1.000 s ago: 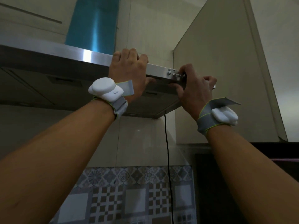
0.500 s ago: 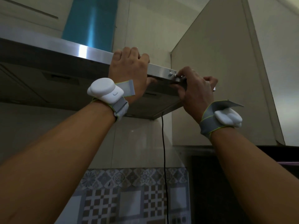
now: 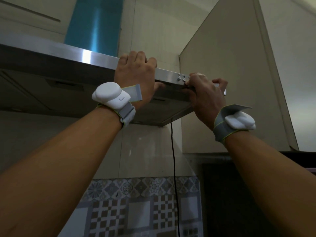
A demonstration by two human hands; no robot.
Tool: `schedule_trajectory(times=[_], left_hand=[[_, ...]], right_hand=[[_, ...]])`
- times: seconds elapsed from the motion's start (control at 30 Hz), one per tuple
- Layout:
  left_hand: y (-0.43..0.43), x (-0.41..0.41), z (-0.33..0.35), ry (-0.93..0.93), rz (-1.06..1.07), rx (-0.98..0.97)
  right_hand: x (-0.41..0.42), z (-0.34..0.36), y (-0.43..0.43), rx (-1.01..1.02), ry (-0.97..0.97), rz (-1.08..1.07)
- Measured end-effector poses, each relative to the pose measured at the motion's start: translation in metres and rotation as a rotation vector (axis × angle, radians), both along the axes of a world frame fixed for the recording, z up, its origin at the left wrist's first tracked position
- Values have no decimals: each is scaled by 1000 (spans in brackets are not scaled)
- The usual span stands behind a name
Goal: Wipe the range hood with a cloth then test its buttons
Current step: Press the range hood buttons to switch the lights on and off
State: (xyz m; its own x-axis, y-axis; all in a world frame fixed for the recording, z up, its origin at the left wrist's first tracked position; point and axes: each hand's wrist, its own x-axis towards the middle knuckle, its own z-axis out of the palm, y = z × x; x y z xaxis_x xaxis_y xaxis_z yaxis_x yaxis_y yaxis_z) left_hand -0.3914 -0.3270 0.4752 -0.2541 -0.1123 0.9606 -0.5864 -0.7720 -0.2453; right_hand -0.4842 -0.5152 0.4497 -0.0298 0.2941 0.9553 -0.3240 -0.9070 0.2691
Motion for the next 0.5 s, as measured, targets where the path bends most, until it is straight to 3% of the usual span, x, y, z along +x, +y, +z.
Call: schedule_trajectory(times=[0.5], left_hand=[[-2,4,0,-13,-5,-4]], right_hand=[[3,0,-1,90,-96,136]])
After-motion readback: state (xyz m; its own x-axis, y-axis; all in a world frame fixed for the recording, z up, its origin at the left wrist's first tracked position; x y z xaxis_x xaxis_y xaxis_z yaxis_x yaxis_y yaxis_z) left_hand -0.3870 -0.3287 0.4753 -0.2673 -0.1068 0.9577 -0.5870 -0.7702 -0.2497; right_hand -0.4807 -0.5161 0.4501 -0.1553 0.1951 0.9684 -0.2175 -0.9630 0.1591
